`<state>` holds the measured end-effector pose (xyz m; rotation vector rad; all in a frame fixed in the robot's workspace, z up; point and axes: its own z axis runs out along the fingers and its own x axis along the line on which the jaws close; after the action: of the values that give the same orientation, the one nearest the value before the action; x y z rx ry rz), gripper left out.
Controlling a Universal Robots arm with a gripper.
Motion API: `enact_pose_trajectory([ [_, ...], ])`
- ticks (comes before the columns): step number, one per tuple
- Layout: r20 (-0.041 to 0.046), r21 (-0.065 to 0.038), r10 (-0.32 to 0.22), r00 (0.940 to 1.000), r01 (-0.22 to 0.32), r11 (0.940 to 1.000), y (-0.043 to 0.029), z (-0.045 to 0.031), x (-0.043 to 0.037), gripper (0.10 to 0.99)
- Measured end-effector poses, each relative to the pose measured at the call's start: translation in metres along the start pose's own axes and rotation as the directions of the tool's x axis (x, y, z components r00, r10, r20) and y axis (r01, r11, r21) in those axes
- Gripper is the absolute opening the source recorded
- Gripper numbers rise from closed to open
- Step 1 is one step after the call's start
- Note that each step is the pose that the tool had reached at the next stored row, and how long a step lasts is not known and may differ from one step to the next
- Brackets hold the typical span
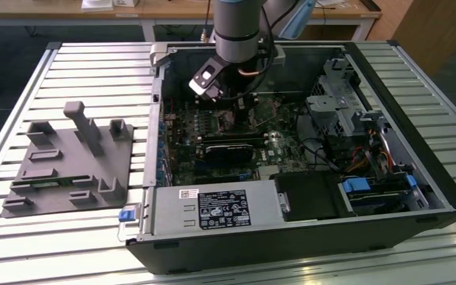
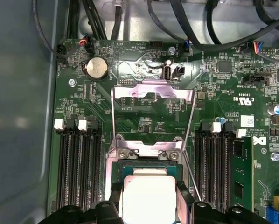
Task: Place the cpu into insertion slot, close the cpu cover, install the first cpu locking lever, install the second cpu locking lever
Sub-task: 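Place the cpu into insertion slot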
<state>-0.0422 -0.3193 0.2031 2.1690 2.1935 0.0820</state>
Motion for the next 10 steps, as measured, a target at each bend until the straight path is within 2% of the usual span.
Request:
enact_pose_trajectory([
  [10, 0.0016, 0.001, 0.000, 1.0000, 0.000, 1.0000, -0.0004, 0.0051, 0.0000, 0.537],
])
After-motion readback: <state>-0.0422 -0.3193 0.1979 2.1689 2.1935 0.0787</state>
